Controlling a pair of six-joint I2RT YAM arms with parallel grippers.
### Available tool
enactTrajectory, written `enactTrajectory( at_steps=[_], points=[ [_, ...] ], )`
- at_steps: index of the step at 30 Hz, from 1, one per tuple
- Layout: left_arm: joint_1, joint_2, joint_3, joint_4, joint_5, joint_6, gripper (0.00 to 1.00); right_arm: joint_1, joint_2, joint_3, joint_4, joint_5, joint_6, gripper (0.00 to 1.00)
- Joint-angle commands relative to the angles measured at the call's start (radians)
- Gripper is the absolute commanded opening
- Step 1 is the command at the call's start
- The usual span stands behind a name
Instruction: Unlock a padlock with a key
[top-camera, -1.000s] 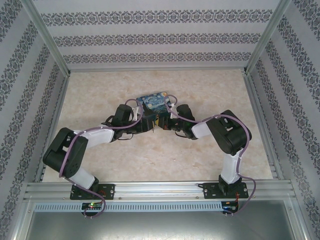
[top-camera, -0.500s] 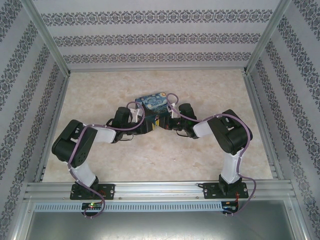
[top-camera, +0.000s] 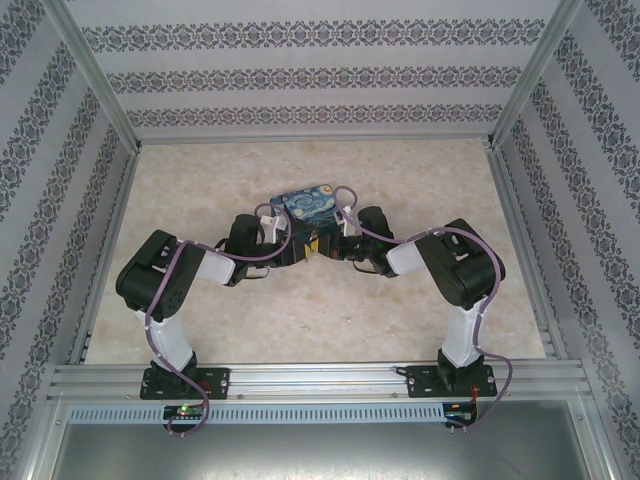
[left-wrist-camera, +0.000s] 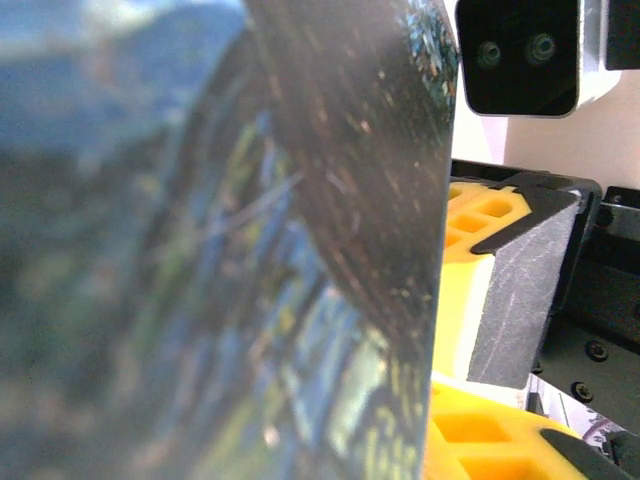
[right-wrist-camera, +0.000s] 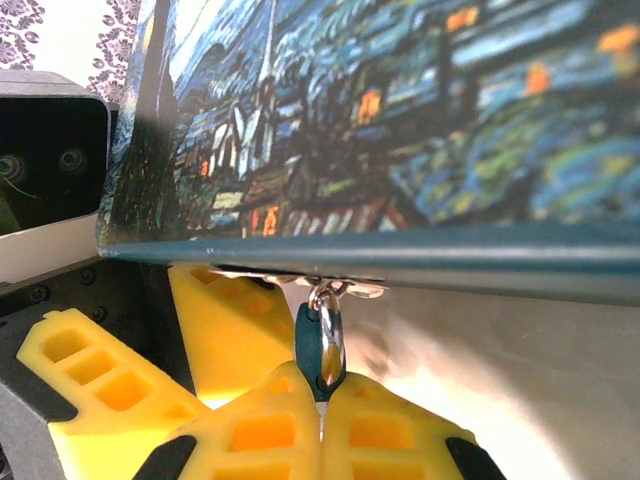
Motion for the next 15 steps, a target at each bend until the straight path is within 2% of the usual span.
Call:
enactTrajectory(
  at_steps=[1, 9, 15],
  points=[
    [0.005, 0.013, -0.001, 0.062, 0.036, -0.021, 0.38, -0.004, 0.006, 0.013, 0.016, -0.05, 0.04, 0.0],
    [0.005, -0.006, -0.027, 0.037, 0.041, -0.006, 0.36, -0.005, 0.012, 0.016, 0.024, -0.049, 0.048, 0.0],
    [0.005, -0.023, -0.049, -0.01, -0.02, 0.016, 0.47, -0.007, 0.01, 0.014, 0.026, -0.05, 0.048, 0.0]
  ],
)
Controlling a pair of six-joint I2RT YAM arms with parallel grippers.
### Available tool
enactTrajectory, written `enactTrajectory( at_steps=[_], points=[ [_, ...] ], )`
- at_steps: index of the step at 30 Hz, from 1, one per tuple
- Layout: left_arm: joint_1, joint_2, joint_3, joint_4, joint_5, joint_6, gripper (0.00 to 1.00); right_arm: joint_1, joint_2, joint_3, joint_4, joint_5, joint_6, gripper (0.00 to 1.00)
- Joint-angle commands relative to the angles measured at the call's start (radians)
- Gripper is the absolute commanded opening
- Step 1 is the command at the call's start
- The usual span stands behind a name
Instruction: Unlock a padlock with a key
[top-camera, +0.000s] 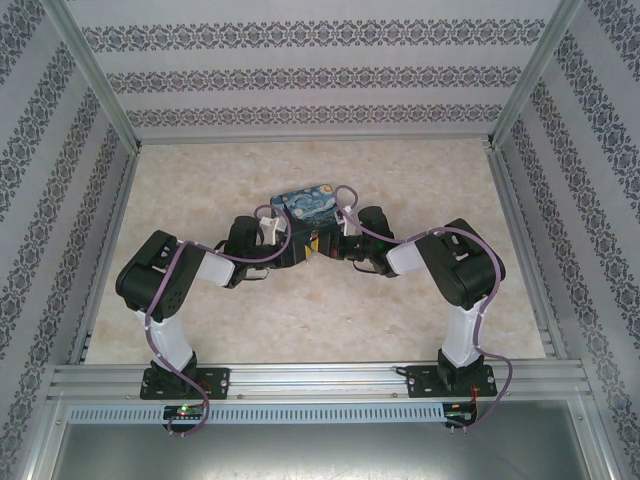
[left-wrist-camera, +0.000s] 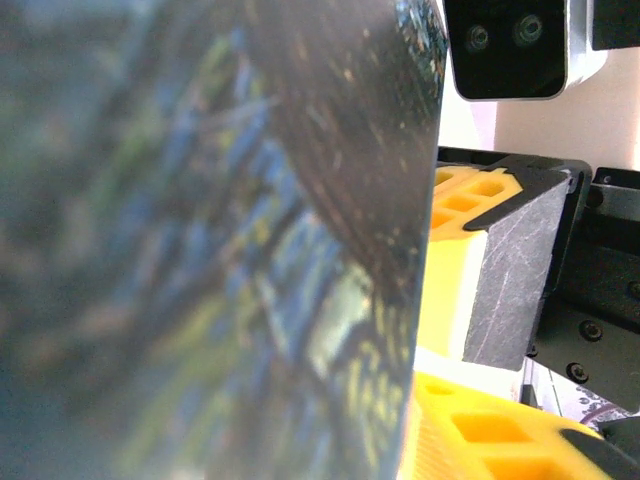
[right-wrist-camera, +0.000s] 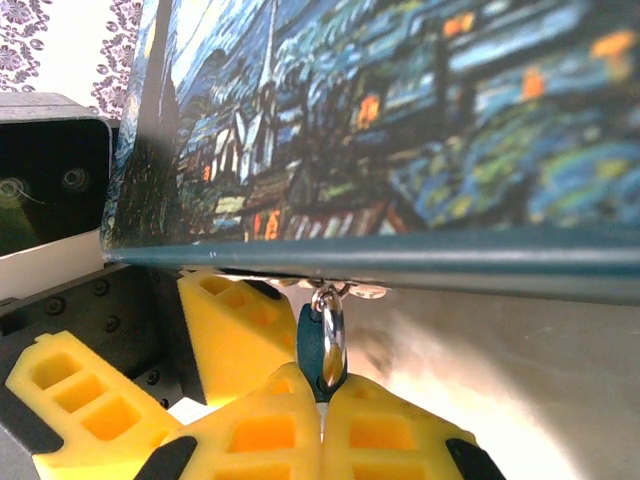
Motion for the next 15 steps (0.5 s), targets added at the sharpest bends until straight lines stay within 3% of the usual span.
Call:
enactTrajectory(
  at_steps=[1, 15],
  points=[
    [0.005, -0.022, -0.026, -0.037, -0.035, 0.021, 0.49, -0.006, 0.008, 0.013, 0.02, -0.047, 0.031, 0.0],
    [-0.001, 0.017, -0.032, 0.073, -0.007, -0.052, 0.41, -0.006, 0.02, 0.016, 0.06, -0.072, 0.061, 0.0]
  ],
)
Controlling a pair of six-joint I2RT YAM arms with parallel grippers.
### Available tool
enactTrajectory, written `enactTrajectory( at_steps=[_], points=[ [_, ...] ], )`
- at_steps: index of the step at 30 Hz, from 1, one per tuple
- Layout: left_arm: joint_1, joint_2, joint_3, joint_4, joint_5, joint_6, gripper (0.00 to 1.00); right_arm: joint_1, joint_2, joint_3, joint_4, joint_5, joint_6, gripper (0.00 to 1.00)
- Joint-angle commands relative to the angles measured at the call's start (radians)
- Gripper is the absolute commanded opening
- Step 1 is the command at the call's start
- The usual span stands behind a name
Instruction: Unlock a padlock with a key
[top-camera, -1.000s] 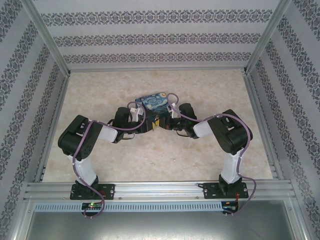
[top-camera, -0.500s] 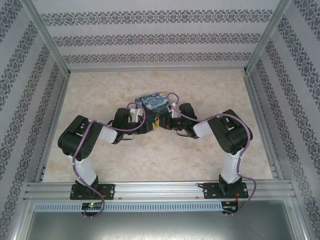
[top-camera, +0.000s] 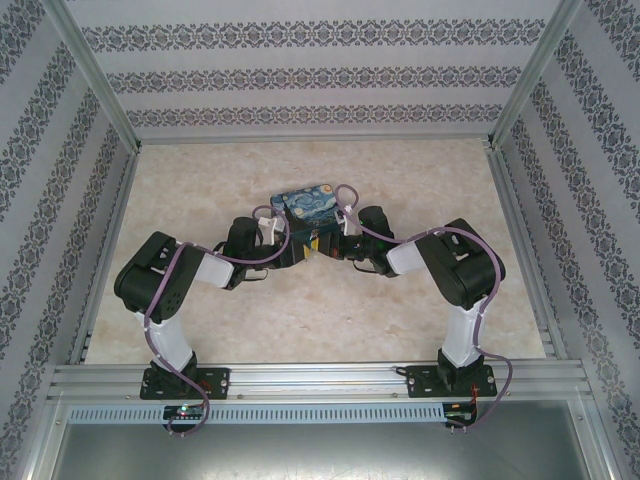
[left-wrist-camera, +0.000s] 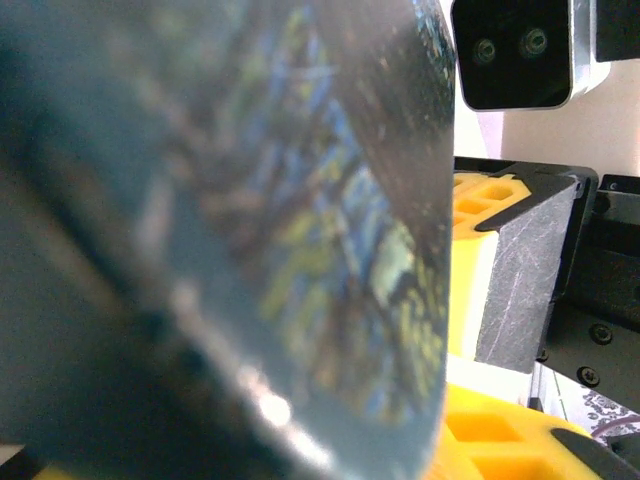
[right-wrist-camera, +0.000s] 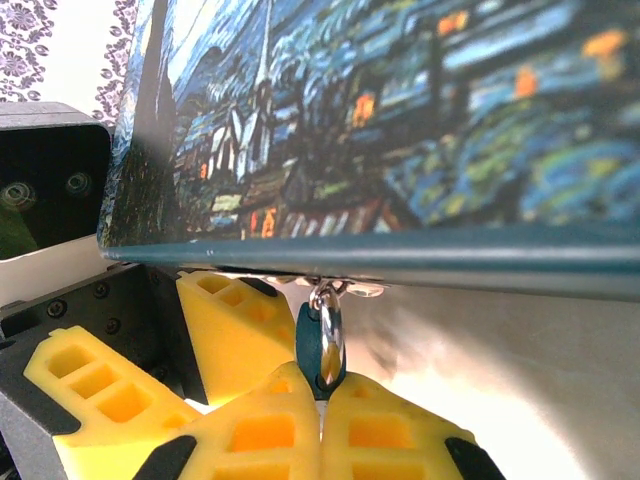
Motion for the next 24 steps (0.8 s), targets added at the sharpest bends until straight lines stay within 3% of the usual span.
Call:
enactTrajectory(
  at_steps=[1, 9, 16, 24],
  points=[
    [-0.001, 0.03, -0.02, 0.052, 0.023, -0.035, 0.41, -0.005, 0.021, 0.017, 0.062, -0.067, 0.041, 0.0],
    [-0.009, 0.056, -0.025, 0.079, 0.013, -0.048, 0.41, -0.004, 0.029, 0.013, 0.079, -0.069, 0.053, 0.0],
    [-0.012, 0.06, -0.024, 0.095, 0.02, -0.059, 0.31, -0.004, 0.033, 0.013, 0.085, -0.061, 0.055, 0.0],
    [-0.017, 0.055, -0.037, 0.106, 0.022, -0.066, 0.27, -0.004, 0.038, 0.013, 0.086, -0.056, 0.058, 0.0]
  ],
)
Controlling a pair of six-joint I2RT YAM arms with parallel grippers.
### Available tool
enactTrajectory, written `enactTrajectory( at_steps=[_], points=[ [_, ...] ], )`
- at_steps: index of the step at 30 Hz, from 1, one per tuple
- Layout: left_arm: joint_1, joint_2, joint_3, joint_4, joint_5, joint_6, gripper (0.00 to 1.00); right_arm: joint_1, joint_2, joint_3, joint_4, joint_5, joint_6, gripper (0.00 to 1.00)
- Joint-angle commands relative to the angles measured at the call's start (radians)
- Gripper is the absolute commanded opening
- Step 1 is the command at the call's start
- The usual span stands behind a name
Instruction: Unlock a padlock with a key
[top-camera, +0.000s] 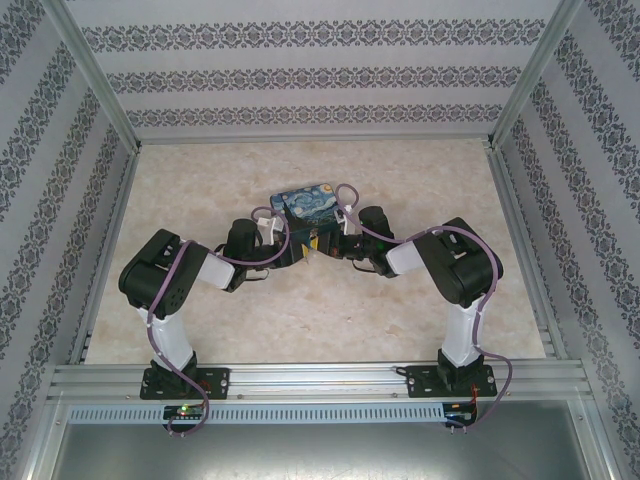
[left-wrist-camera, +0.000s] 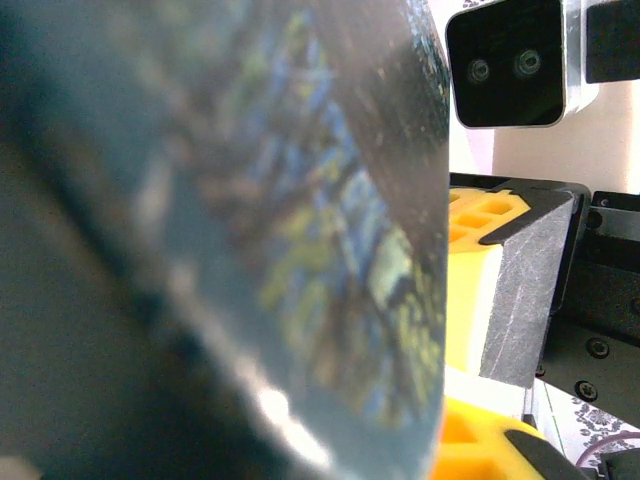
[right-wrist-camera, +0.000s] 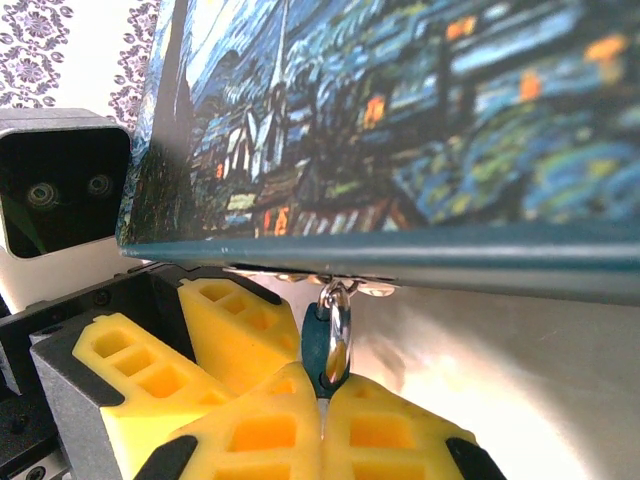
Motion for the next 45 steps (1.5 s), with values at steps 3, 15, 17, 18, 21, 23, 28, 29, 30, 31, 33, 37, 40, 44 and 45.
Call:
enactTrajectory(
  at_steps=[3, 15, 17, 18, 21, 23, 28, 29, 30, 31, 33, 37, 40, 44, 45],
  points=[
    [-0.019, 0.017, -0.024, 0.005, 0.032, -0.026, 0.3, -0.002, 0.022, 0.013, 0.045, -0.046, 0.047, 0.0],
    [-0.04, 0.031, -0.015, -0.003, 0.029, -0.021, 0.22, 0.003, 0.028, 0.018, 0.048, -0.048, 0.05, 0.0],
    [-0.045, 0.033, -0.011, -0.01, 0.029, -0.018, 0.18, 0.004, 0.028, 0.017, 0.048, -0.045, 0.05, 0.0],
    [-0.047, 0.033, -0.01, -0.017, 0.026, -0.016, 0.17, 0.004, 0.029, 0.018, 0.048, -0.046, 0.049, 0.0],
    [-0.052, 0.029, -0.003, -0.045, 0.011, -0.01, 0.12, 0.007, 0.029, 0.016, 0.048, -0.045, 0.048, 0.0],
    [-0.056, 0.02, -0.001, -0.064, -0.002, -0.005, 0.11, 0.011, 0.029, 0.014, 0.047, -0.041, 0.047, 0.0],
    [-0.069, -0.026, 0.007, -0.142, -0.041, 0.024, 0.02, 0.019, 0.035, 0.01, 0.048, -0.031, 0.046, 0.0],
    [-0.075, -0.041, 0.01, -0.172, -0.061, 0.033, 0.0, 0.021, 0.037, 0.01, 0.048, -0.03, 0.048, 0.0],
    [-0.08, -0.059, 0.018, -0.222, -0.086, 0.053, 0.0, 0.021, 0.038, 0.008, 0.048, -0.028, 0.048, 0.0],
    [-0.087, -0.075, 0.02, -0.253, -0.105, 0.069, 0.0, 0.023, 0.039, 0.008, 0.05, -0.025, 0.05, 0.0],
    [-0.102, -0.111, 0.03, -0.332, -0.162, 0.103, 0.0, 0.026, 0.042, 0.007, 0.05, -0.021, 0.051, 0.0],
    [-0.116, -0.169, 0.032, -0.41, -0.245, 0.134, 0.0, 0.03, 0.048, 0.006, 0.053, -0.014, 0.052, 0.0],
    [-0.117, -0.204, 0.014, -0.424, -0.291, 0.134, 0.0, 0.03, 0.047, 0.004, 0.054, -0.014, 0.053, 0.0],
    [-0.111, -0.208, -0.013, -0.367, -0.272, 0.081, 0.17, 0.025, 0.04, 0.005, 0.057, -0.015, 0.061, 0.0],
    [-0.103, -0.205, -0.027, -0.329, -0.264, 0.057, 0.25, 0.022, 0.038, 0.004, 0.06, -0.014, 0.065, 0.0]
  ],
)
